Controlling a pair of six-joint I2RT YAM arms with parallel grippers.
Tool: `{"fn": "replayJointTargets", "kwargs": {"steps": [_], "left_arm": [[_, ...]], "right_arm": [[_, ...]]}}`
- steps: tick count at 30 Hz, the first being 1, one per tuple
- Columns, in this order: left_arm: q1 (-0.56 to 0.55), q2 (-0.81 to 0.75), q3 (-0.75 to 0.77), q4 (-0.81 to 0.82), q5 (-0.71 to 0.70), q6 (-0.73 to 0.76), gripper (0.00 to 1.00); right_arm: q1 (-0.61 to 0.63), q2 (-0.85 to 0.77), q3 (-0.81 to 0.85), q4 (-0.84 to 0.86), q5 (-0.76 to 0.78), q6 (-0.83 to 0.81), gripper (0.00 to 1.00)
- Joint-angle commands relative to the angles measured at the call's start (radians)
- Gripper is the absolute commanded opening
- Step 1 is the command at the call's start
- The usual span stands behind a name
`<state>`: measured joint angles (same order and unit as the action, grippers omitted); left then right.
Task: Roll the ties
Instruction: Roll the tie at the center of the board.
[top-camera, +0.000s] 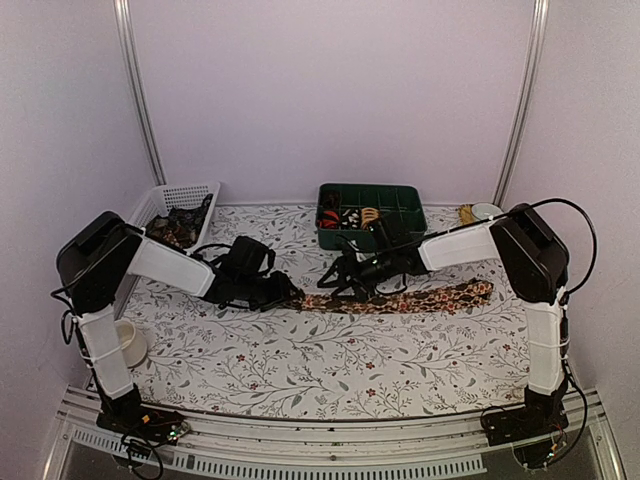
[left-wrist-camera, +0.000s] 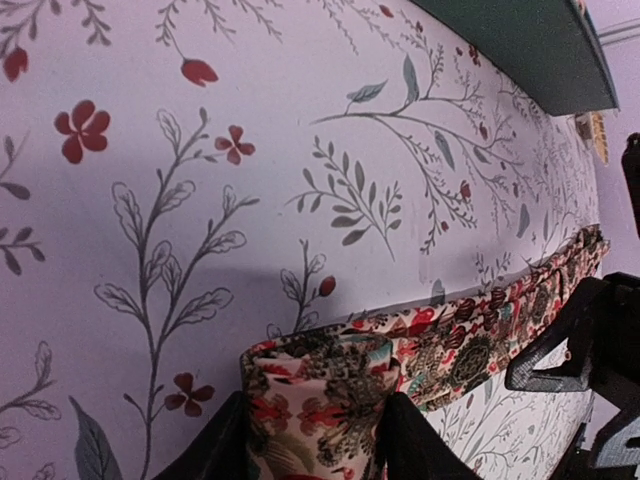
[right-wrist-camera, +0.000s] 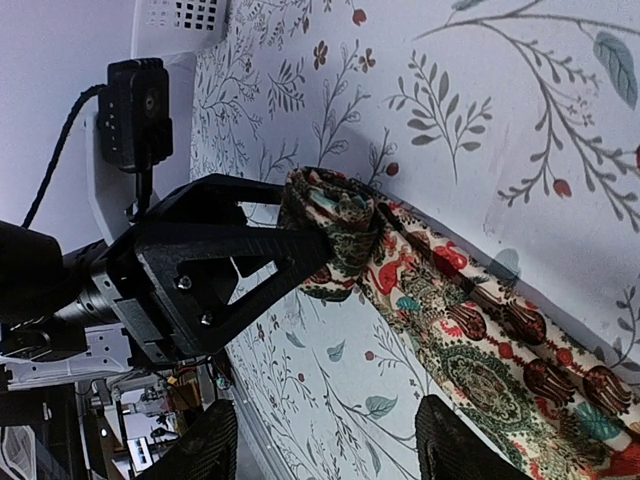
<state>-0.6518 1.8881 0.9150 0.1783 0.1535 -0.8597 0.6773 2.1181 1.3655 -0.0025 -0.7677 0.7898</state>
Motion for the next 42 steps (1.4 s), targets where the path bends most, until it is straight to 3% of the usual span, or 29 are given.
{"fn": "replayJointTargets", "kwargs": {"steps": [1,6,12,18,22,26,32,42], "left_arm": [[-0.051,0.009,-0.025,-0.178,-0.061,-0.076,0.44],[-0.067,-0.029,-0.030,-0.146,-0.059,-0.074,0.48],[-0.054,-0.133,0.002,-0.171,-0.105,0.014,0.71],[-0.021,-0.244,-0.027,-0.191,-0.123,0.067,0.88],[0.019,-0.330,-0.086,-0.184,-0.122,0.087,0.88],[0.044,-0.387,-0.137,-0.187,-0.115,0.100,0.89],[0.056,-0.472,-0.201,-0.182,-0.125,0.103,0.89],[0.095,-0.622,-0.310,-0.187,-0.146,0.108,0.89]], "right_arm": [[0.022,-0.018,-0.059,0.100,-0.028,0.049,0.60],[0.023,-0.034,-0.056,0.079,0.015,-0.026,0.63],[0.022,-0.072,0.014,-0.071,0.091,-0.350,0.77],[0.029,-0.104,0.063,-0.169,0.182,-0.717,0.82],[0.055,-0.097,0.060,-0.139,0.199,-0.978,0.86],[0.099,-0.024,0.129,-0.164,0.251,-1.118,0.90],[0.168,0.079,0.212,-0.150,0.315,-1.225,0.98],[0.192,0.239,0.383,-0.243,0.396,-1.331,1.00]]}}
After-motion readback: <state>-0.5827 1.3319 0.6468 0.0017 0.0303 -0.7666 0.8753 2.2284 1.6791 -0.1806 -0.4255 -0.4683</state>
